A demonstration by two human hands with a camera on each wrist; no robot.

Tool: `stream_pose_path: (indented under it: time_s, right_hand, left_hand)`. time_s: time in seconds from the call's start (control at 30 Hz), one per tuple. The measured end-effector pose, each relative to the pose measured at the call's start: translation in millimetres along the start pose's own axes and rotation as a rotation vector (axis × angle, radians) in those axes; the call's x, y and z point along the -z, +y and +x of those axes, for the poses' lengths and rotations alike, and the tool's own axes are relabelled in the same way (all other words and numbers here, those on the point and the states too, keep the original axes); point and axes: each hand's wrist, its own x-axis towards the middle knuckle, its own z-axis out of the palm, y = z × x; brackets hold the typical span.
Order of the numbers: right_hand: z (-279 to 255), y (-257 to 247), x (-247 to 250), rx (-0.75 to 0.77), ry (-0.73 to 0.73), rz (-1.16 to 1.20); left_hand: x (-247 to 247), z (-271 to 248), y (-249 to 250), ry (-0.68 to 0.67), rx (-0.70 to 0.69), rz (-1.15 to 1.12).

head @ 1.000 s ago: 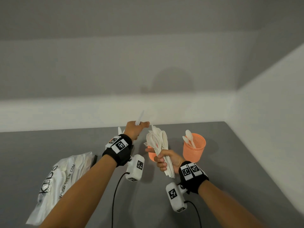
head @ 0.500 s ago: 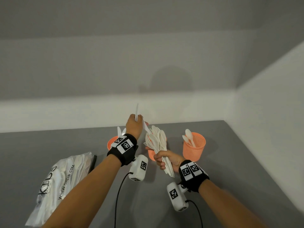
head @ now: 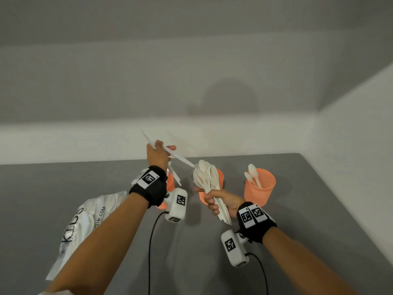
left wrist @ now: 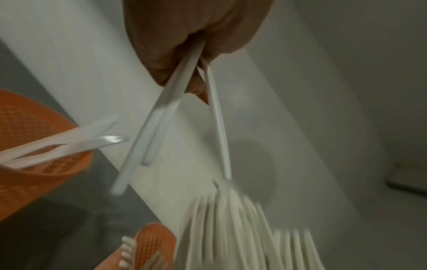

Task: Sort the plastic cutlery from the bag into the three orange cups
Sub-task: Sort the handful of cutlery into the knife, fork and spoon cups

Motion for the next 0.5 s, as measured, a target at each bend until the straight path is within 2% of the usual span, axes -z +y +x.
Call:
stream_pose_path:
  time_s: [0.13,0.2,0.27,0.33,0.5]
  right_hand:
    - [5,-2,1,0.005,0.069,0.024]
    - [7,-6,0,0.019,0.100,0.030]
    - [11,-11,-1,0.030,0.116,0.040]
    - [14,-14,-2,0.036,0.131,0.069]
    - [20,-15,2,0.047,0.185,0.045]
  left_hand:
    - [21,21,-1,0.123,0.067,-0.189]
    - [28,31,-5,0.180,0.018,-0.093]
    - [32,40,-9,0.220,-0.087,0.047]
    - [33,45,-10,0.221,-0.180,0.074]
    - [25,55,-25,0.228,-0.192,0.057]
